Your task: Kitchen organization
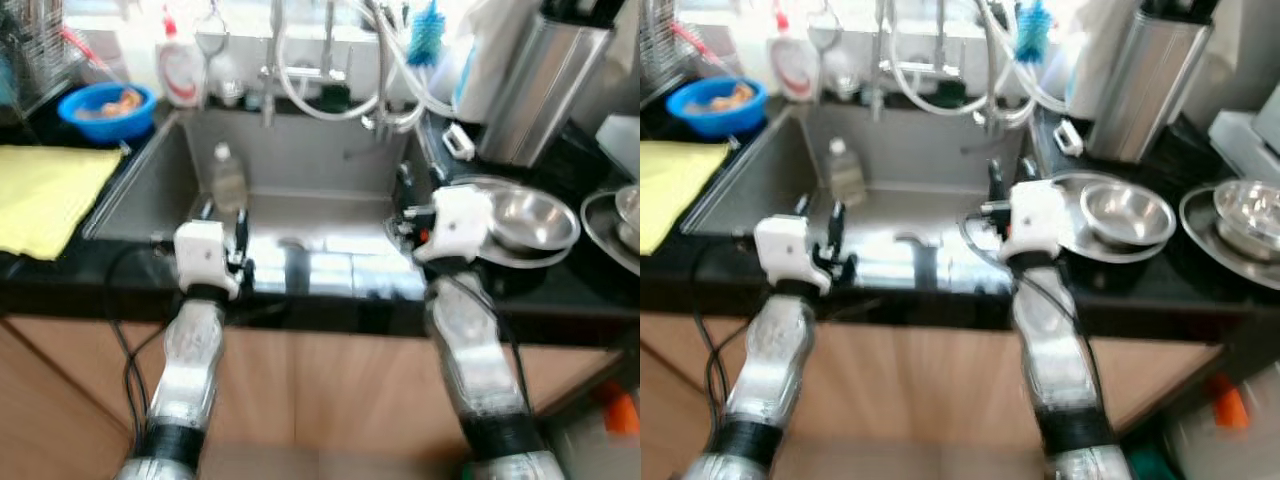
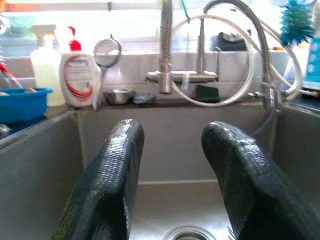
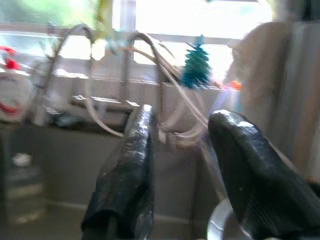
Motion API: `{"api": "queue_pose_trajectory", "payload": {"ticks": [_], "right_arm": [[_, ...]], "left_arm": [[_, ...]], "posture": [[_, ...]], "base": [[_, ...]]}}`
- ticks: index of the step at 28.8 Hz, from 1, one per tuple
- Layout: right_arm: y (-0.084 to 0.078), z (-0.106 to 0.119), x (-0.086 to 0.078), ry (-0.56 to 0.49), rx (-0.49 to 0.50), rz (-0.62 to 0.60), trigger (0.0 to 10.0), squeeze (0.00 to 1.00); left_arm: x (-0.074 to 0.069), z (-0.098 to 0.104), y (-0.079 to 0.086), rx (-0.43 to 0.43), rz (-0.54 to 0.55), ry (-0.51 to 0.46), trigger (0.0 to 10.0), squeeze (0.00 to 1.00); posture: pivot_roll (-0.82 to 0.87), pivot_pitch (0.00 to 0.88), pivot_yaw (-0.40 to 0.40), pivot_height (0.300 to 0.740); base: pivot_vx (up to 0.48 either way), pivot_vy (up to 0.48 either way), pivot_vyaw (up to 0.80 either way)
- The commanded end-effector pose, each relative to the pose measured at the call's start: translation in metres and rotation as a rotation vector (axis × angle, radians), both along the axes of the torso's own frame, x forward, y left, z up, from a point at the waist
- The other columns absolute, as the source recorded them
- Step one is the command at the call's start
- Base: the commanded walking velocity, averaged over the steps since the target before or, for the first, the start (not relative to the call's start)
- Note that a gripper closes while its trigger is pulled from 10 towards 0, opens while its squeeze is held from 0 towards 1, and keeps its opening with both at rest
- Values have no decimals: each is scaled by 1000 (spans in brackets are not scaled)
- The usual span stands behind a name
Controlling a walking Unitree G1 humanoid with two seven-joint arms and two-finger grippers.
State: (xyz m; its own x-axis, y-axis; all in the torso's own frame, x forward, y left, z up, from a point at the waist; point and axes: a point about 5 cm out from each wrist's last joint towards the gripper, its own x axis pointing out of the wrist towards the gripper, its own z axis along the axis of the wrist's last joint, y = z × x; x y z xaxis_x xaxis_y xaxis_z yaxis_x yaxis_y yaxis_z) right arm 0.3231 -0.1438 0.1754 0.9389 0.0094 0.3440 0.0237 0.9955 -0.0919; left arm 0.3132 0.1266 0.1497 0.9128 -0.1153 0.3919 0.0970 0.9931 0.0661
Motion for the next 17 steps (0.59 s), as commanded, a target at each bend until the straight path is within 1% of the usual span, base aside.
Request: {"api": "queue_pose_trajectory", "payload": {"ticks": [1, 7, 8, 9, 10, 12, 13, 14, 15, 16, 17], "right_arm": [[9, 6, 0, -22, 4, 27, 10000, 0], [1, 7, -2, -17, 9, -13, 10000, 0], [-4, 7, -3, -4, -6, -37, 10000, 0], [-4, 7, -3, -4, -6, -37, 10000, 0], [-8, 8, -3, 7, -21, -56, 10000, 0], [-15, 13, -2, 11, 11, -79, 10000, 0], [-27, 21, -1, 9, 22, -117, 10000, 0], [-29, 23, -1, 8, 20, -125, 10000, 0], [-34, 27, 1, 12, 11, -135, 10000, 0], [-40, 34, 3, 21, -22, -157, 10000, 0], [-40, 34, 3, 21, -22, -157, 10000, 0]], "left_arm": [[2, 2, 8, 18, 28, -2, 10000, 0], [2, -1, 6, 18, 28, 4, 10000, 0], [2, -1, 6, 19, 28, 5, 10000, 0], [2, -1, 6, 19, 28, 5, 10000, 0], [2, -1, 5, 19, 27, 6, 10000, 0], [2, -1, 5, 20, 28, 8, 10000, 0], [3, -1, 6, 19, 30, 11, 10000, 0], [3, -2, 6, 19, 30, 11, 10000, 0], [3, -2, 6, 20, 30, 13, 10000, 0], [3, -2, 6, 20, 30, 15, 10000, 0], [3, -2, 6, 20, 30, 15, 10000, 0]], "posture": [[-127, 0, -29, 706], [-133, 0, -31, 706], [-134, 0, -33, 706], [-134, 0, -33, 706], [-133, 0, -35, 706], [-133, 0, -35, 706], [-141, 0, -34, 706], [-141, 0, -34, 706], [-151, 0, -31, 706], [-157, 0, -30, 706], [-157, 0, -30, 706]], "base": [[0, 0, 0], [0, 0, 0], [0, 0, -613], [0, 0, -613], [0, 0, -613], [0, 0, -756], [0, 0, -606], [0, 0, -606], [0, 0, 0], [0, 0, 0], [0, 0, 0]]}}
